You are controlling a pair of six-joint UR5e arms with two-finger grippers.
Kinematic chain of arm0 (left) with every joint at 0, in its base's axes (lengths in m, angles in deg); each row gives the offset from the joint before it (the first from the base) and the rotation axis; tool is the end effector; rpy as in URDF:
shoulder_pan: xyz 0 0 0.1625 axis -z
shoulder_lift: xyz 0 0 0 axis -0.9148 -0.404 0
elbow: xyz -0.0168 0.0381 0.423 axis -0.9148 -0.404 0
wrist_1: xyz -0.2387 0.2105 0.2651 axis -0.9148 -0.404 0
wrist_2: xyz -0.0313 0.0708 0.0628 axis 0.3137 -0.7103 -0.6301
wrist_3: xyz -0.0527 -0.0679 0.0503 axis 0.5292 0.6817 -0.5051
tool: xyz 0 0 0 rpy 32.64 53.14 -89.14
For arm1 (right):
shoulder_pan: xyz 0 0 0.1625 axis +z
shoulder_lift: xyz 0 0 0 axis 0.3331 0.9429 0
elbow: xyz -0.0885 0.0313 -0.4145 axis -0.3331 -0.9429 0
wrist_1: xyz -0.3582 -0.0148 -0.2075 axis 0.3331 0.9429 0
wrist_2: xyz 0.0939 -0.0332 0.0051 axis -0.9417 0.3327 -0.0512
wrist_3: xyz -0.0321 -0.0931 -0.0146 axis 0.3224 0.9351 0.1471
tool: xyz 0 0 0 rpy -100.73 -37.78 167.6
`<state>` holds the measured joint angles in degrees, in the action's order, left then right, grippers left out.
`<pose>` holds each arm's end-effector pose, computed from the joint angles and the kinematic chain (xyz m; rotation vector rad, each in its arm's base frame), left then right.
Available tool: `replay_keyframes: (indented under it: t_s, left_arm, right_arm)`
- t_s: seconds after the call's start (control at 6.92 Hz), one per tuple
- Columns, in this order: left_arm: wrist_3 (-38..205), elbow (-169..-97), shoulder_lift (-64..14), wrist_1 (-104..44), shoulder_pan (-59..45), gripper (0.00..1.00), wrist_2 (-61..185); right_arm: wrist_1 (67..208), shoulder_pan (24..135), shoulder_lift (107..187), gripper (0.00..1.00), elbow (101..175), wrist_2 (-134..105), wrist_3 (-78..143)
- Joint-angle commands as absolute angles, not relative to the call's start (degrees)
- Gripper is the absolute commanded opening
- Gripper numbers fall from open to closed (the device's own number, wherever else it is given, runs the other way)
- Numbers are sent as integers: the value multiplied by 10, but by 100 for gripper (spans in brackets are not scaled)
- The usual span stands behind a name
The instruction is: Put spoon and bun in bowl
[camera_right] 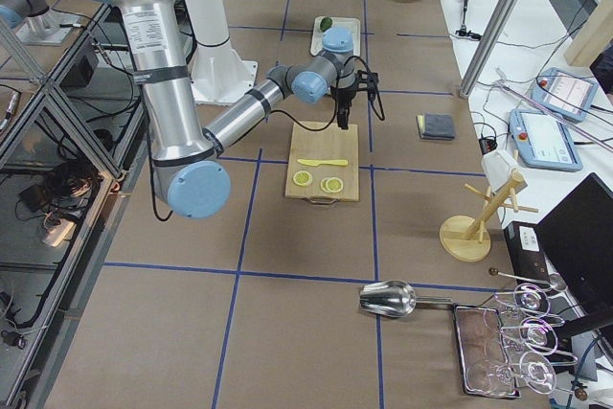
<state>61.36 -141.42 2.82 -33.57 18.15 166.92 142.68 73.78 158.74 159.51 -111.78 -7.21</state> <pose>-0.0288 -0.4616 0.5921 0.5395 0.6130 0.3908 -0.2384 -0.4746 0.3703 0.1248 -0.8527 0.1431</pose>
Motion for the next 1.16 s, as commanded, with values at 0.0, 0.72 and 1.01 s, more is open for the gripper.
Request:
replay_keyframes:
  t_s: [0.0,0.72,1.01]
  left_arm:
    - [505,-1352,19,-304,258,100,1681]
    - [547,-1363,-26,-18,258,100,1813]
    - [580,-1389,-25,-15,251,100,1809]
  right_arm:
    - [1428,887,1719,100,1596,-1190,190]
    - [1518,999,1764,100,1519,-1246,478]
    - [1512,999,1773,100,1519,-1266,478]
